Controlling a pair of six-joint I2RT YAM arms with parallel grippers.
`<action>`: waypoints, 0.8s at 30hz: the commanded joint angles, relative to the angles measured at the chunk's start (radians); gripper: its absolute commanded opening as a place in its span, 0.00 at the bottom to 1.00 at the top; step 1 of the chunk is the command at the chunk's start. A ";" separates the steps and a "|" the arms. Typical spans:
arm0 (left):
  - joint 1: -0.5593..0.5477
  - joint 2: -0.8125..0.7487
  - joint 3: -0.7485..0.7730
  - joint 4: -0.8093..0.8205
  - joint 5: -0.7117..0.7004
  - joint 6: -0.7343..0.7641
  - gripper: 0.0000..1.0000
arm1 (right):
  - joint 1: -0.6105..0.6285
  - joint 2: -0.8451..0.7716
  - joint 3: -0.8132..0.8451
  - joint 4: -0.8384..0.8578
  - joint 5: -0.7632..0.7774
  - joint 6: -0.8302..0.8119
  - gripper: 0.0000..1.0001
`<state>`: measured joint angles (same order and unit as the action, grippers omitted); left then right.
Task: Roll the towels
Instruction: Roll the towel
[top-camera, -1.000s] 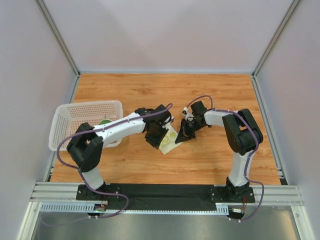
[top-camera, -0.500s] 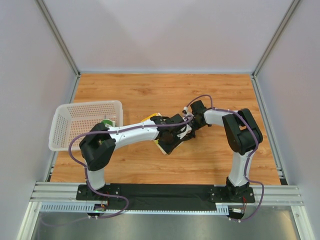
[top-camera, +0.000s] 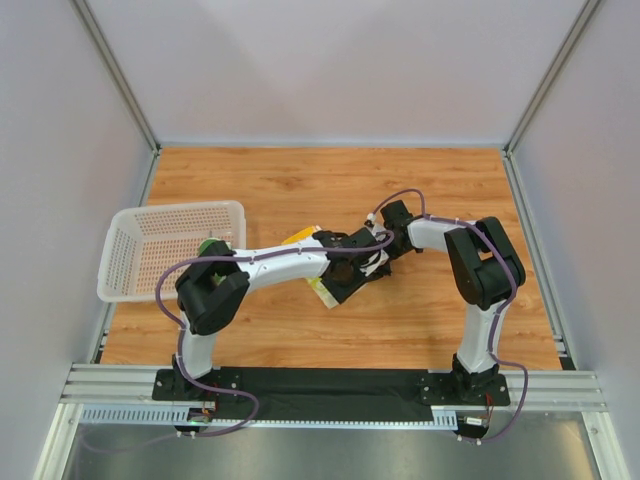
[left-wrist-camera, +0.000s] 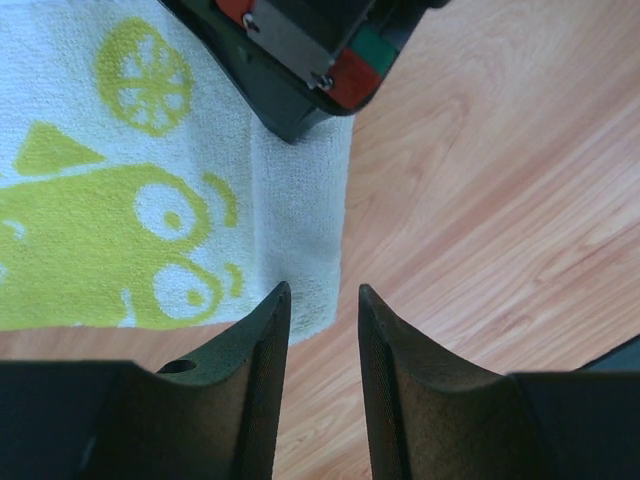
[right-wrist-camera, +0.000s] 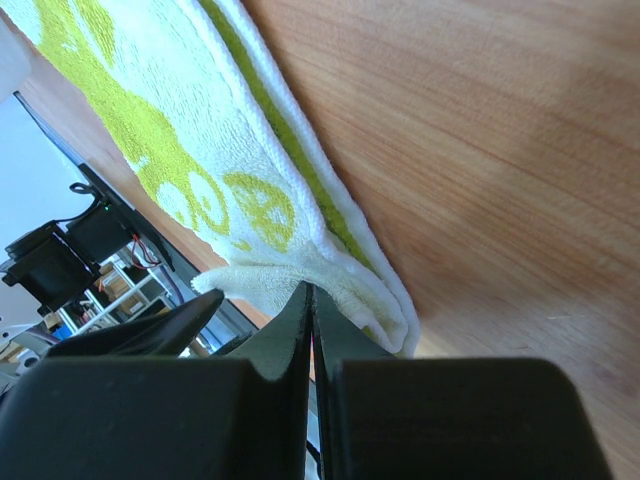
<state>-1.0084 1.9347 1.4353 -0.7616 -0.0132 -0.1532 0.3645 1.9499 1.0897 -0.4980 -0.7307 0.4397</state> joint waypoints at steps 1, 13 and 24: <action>-0.006 0.018 0.010 0.011 -0.036 0.024 0.41 | -0.002 0.035 0.009 0.003 0.109 -0.044 0.00; -0.006 0.049 -0.039 0.034 -0.079 0.012 0.48 | -0.002 0.037 0.001 0.001 0.103 -0.048 0.00; -0.006 0.040 -0.133 0.085 -0.073 0.020 0.46 | -0.002 0.049 0.018 -0.005 0.099 -0.045 0.00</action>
<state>-1.0149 1.9587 1.3571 -0.6762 -0.0917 -0.1493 0.3641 1.9621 1.1007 -0.5072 -0.7418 0.4389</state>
